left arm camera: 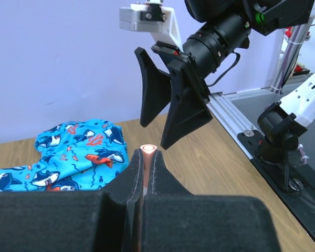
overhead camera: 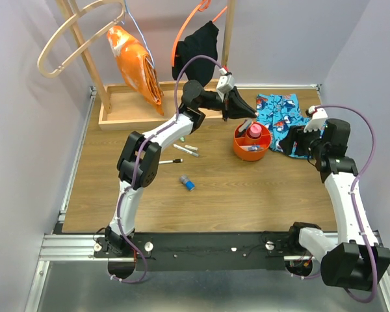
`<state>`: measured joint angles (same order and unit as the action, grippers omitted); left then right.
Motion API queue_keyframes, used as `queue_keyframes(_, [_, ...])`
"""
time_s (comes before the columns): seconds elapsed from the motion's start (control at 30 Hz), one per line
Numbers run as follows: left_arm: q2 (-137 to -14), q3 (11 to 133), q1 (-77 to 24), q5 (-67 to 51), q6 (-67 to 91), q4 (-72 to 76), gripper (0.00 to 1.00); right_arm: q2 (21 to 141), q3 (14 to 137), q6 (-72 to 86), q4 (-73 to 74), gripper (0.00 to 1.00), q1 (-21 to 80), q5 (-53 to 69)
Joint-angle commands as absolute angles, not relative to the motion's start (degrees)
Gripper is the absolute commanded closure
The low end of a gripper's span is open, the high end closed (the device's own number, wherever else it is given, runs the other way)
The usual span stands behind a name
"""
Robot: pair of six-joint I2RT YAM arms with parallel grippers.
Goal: Sort the stationery into containers
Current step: Place the pen in the storage box.
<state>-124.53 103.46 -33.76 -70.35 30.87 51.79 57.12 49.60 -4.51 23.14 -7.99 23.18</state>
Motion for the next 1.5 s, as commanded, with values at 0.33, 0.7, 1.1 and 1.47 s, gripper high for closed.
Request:
queue_keyframes(0.33, [-136.9, 103.8, -33.4, -72.3, 36.7, 65.6, 1.00, 63.6, 55.9, -9.1, 27.8, 0.25, -8.3, 21.4])
queue_keyframes(0.7, [-141.9, 103.7, -34.3, -72.2, 32.6, 61.3, 0.97, 63.1, 53.1, -8.9, 26.5, 0.26, -8.3, 22.7])
queue_keyframes(1.1, [-129.0, 98.8, -34.0, -74.5, 26.4, 52.5, 0.52, 59.2, 50.9, -6.7, 23.9, 0.25, -8.3, 24.3])
queue_keyframes(1.47, [-107.2, 96.7, -26.8, -47.2, -51.7, -52.0, 0.47, 51.6, 47.2, -6.9, 23.0, 0.25, -8.3, 25.9])
